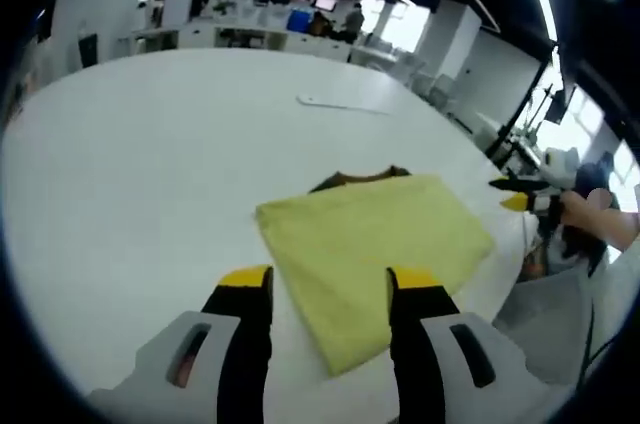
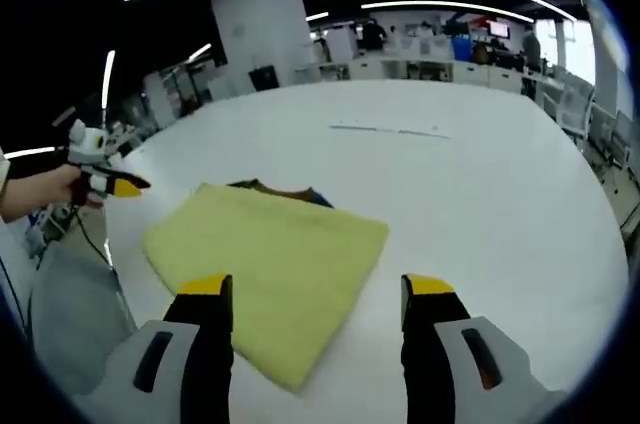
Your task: Fold the garment on the visible template until the final outline fits inside the template.
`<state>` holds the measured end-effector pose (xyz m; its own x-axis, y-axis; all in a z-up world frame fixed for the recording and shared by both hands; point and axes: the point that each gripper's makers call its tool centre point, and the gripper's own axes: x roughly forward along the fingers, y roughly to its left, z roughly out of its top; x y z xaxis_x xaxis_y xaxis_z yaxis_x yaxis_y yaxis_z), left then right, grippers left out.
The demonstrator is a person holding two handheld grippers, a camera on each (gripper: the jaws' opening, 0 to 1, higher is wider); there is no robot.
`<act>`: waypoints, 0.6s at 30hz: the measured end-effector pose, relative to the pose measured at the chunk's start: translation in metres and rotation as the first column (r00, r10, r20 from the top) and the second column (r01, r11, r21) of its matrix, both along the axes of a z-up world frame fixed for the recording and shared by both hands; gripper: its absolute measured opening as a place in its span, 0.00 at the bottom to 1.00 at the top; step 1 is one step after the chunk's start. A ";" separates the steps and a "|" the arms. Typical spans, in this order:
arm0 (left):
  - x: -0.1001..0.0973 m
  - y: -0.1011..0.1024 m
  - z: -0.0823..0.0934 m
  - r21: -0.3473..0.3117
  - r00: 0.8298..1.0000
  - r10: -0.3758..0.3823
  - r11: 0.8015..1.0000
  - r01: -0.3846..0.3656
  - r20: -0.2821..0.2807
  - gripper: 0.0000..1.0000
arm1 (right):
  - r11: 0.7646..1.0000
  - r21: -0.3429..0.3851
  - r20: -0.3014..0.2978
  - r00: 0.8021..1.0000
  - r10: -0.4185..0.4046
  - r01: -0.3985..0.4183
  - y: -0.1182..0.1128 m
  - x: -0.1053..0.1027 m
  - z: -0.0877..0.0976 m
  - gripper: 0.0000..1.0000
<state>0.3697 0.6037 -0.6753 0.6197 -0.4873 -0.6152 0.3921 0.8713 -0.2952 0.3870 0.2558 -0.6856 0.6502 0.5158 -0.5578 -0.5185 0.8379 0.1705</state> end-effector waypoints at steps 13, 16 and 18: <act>-0.043 0.001 0.011 -0.031 1.000 -0.015 0.999 0.015 -0.013 0.57 | 1.000 0.018 -0.012 1.000 -0.014 0.014 -0.008 -0.043 0.011 0.81; -0.051 -0.001 0.015 -0.047 1.000 -0.021 0.999 0.021 -0.011 0.61 | 0.999 0.034 -0.007 1.000 -0.028 0.028 -0.010 -0.049 0.015 0.82; -0.056 -0.003 0.017 -0.058 1.000 -0.026 0.998 0.026 -0.009 0.64 | 0.999 0.041 -0.005 1.000 -0.029 0.029 -0.009 -0.053 0.017 0.84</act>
